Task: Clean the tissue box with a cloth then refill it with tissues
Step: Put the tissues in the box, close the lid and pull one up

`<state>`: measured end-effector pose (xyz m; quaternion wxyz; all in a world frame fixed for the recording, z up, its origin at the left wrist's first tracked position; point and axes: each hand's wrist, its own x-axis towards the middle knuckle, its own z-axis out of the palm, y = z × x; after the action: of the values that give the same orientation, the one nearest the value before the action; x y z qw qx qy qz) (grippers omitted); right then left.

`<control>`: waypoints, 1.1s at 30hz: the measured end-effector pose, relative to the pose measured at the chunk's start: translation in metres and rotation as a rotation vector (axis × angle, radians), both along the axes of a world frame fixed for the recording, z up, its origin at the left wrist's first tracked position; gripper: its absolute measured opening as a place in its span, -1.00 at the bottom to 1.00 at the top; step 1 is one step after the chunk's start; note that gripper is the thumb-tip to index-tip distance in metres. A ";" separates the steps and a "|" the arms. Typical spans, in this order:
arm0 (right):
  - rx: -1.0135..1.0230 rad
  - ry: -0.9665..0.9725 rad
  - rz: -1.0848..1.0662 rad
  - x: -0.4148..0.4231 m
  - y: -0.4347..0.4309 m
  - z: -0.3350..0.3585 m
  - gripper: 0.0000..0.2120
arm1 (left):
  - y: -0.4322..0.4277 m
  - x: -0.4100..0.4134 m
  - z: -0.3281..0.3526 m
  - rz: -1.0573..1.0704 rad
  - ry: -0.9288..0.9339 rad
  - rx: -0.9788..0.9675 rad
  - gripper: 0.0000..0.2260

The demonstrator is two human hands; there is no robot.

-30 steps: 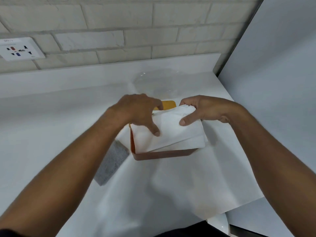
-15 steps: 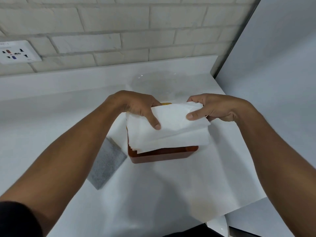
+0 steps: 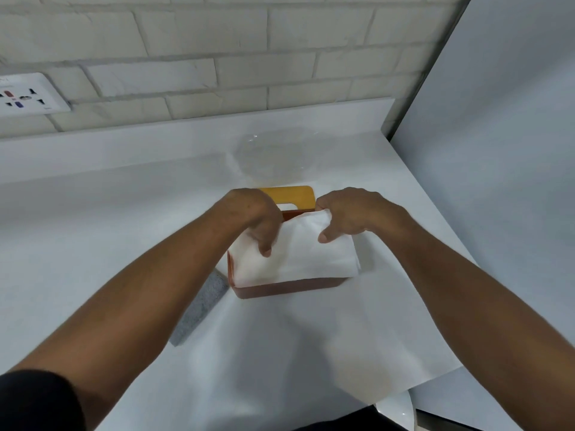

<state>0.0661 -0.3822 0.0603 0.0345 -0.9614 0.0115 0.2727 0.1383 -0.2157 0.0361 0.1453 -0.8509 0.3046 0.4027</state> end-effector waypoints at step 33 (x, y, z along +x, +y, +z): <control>-0.357 -0.360 0.085 -0.015 0.018 -0.056 -0.82 | -0.001 -0.032 -0.027 -0.177 -0.572 0.002 -0.85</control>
<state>0.0508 -0.3646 0.0046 -0.1455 -0.9850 0.0128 0.0919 0.1058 -0.2172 0.0087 0.2605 -0.8998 0.3239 0.1329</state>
